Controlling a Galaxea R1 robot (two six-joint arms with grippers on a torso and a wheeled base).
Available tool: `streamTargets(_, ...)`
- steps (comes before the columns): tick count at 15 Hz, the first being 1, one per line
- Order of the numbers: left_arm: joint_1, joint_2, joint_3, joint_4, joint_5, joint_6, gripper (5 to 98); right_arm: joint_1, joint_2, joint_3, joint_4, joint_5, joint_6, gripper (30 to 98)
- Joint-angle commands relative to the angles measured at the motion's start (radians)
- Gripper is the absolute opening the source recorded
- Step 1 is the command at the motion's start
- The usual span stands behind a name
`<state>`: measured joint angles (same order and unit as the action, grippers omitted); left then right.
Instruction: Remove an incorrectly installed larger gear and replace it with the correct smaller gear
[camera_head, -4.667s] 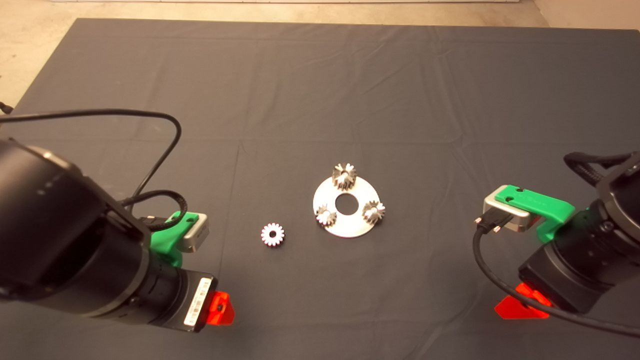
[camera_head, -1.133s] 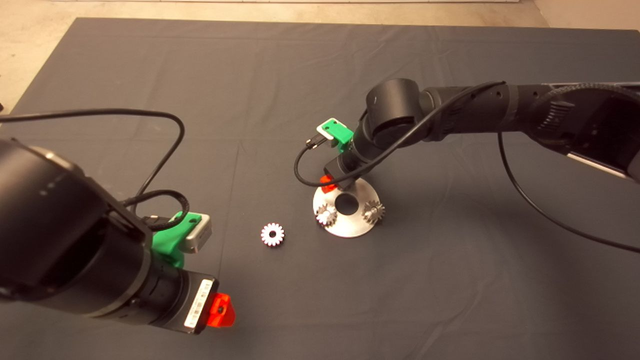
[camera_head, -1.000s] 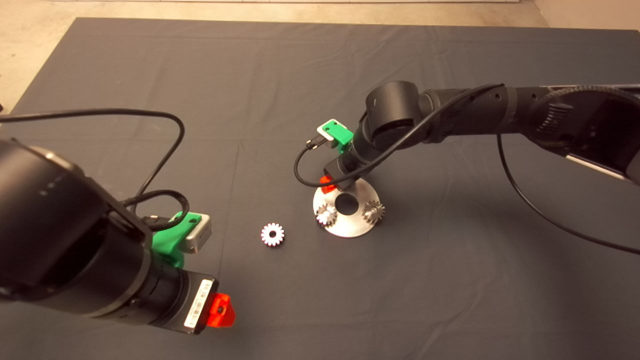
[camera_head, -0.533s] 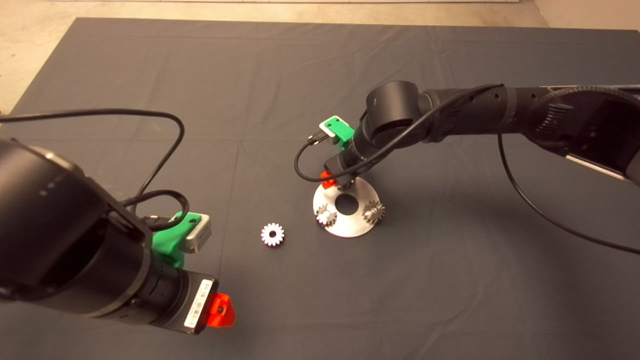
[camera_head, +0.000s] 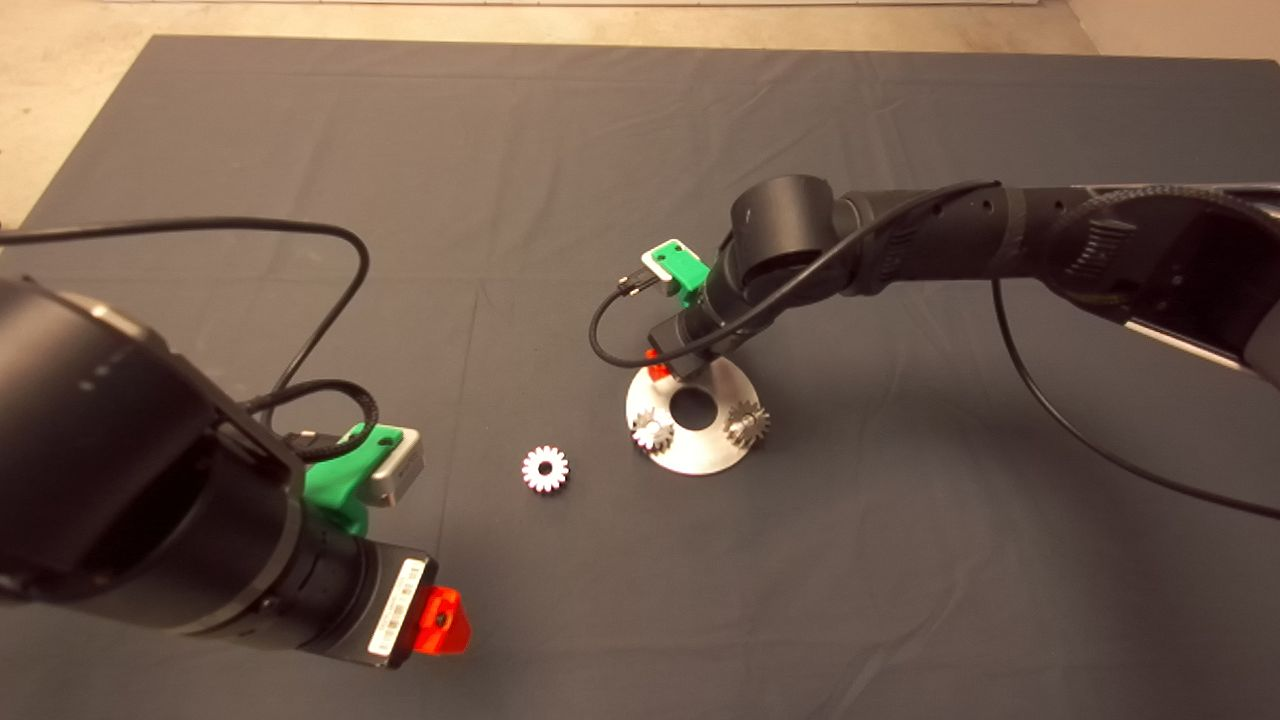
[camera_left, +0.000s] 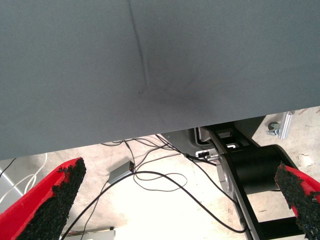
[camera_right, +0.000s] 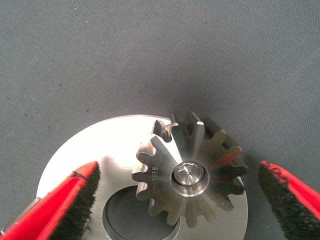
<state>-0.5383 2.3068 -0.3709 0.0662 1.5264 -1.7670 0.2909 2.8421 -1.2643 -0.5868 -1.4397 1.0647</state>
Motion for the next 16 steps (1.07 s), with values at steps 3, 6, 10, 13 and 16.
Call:
streamTargets(3,-0.016,-0.003,0.017,-0.02,0.132,0.001,98.2,0.016,-0.005,-0.008,-0.044,0.001,0.014,80.4)
streamTargets(6,-0.015,-0.003,0.017,-0.02,0.132,0.001,98.2,0.016,-0.008,-0.016,-0.044,0.001,0.012,75.9)
streamTargets(10,-0.015,-0.003,0.017,-0.02,0.132,0.001,98.2,0.008,-0.005,-0.029,-0.044,0.001,0.012,70.6)
streamTargets(13,-0.016,-0.003,0.017,-0.02,0.132,0.001,98.2,0.007,-0.002,-0.029,-0.045,0.001,0.013,68.8)
streamTargets(16,-0.015,-0.003,0.017,-0.021,0.132,0.001,98.2,0.007,0.0,-0.035,-0.047,0.001,0.014,65.9)
